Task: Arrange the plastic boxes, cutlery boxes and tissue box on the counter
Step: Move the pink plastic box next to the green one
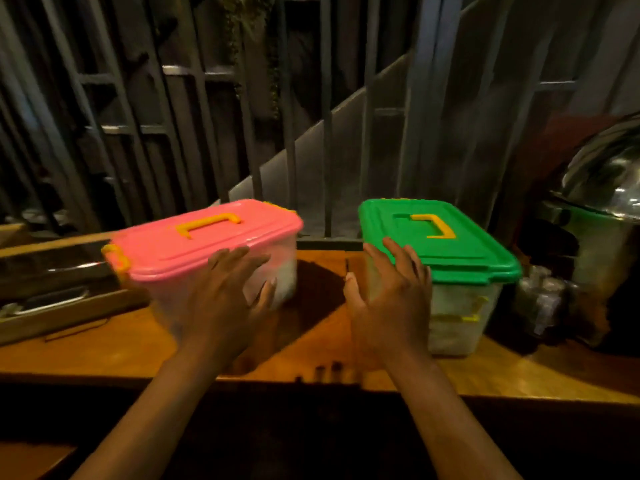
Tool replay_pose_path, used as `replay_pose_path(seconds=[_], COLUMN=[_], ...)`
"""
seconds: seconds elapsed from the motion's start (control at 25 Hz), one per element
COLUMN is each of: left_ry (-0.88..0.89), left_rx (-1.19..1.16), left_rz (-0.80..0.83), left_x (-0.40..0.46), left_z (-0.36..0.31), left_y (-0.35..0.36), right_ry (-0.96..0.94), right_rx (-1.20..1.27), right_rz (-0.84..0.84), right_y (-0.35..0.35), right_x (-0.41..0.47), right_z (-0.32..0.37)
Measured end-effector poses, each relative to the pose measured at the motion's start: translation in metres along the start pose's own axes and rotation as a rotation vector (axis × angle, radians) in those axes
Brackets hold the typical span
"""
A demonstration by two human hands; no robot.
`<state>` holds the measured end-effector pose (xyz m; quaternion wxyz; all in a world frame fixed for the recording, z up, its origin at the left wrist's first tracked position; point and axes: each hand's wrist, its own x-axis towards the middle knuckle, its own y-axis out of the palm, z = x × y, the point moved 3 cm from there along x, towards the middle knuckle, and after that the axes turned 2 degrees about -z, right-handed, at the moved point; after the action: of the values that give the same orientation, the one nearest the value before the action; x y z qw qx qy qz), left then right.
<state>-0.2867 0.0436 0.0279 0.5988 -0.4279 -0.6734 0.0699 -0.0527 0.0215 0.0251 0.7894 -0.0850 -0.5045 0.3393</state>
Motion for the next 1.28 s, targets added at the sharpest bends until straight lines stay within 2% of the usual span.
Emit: replay_pose_path(seconds=[0.12,0.2,0.4,0.48,0.56,0.64,0.72,0.76,0.8,0.88,0.92,0.96,1.04,1.16,1.28], left_ry=[-0.053,-0.128,-0.257,-0.268,-0.285,-0.324,-0.280,-0.249,-0.268,-0.426,-0.507,-0.558,-0.634,-0.793,-0.762], left_rx=[0.192,0.215,0.311,0.329,0.328,0.328,0.339,0.265,0.082,-0.310,-0.415,-0.444,-0.484,-0.695,-0.748], left_rz=[-0.025,-0.021,0.054,0.070,0.125,0.200,0.276,0.280,0.243,0.052,-0.014,-0.014,0.094,0.260,0.278], left_x=[-0.002,0.000,0.016,0.024,0.031,0.036,0.044,0.050,0.054,0.059,0.063,0.069,0.079,0.075,0.059], left_z=[0.086,0.134,0.204,0.219,0.233,0.246,0.252,0.254,0.253,0.254,0.253,0.250,0.243,0.222,0.201], left_y=[-0.051,-0.081,-0.108,-0.103,-0.094,-0.082,-0.071,-0.065,-0.060,-0.055,-0.050,-0.044,-0.031,-0.017,-0.022], right_ry=[-0.094,-0.144,-0.222,-0.270,-0.333,-0.339,-0.352,-0.373,-0.391,-0.399,-0.388,-0.371,-0.337,-0.244,-0.151], right_rx=[0.142,0.226,0.316,0.230,0.086,0.099,0.148,0.158,0.163,0.197,0.214,0.230,0.256,0.300,0.287], right_rz=[0.027,0.072,0.265,0.367,0.340,0.274,0.228,0.227,0.231,0.260,0.287,0.326,0.363,0.293,0.227], right_y=[0.056,0.087,0.154,0.185,0.207,0.219,0.222,0.222,0.221,0.211,0.204,0.197,0.182,0.156,0.141], right_x=[-0.019,-0.028,-0.029,-0.028,-0.030,-0.028,-0.025,-0.023,-0.023,-0.021,-0.018,-0.015,-0.012,-0.013,-0.023], right_z=[0.072,0.114,0.201,0.224,0.231,0.228,0.225,0.224,0.222,0.215,0.208,0.201,0.178,0.149,0.143])
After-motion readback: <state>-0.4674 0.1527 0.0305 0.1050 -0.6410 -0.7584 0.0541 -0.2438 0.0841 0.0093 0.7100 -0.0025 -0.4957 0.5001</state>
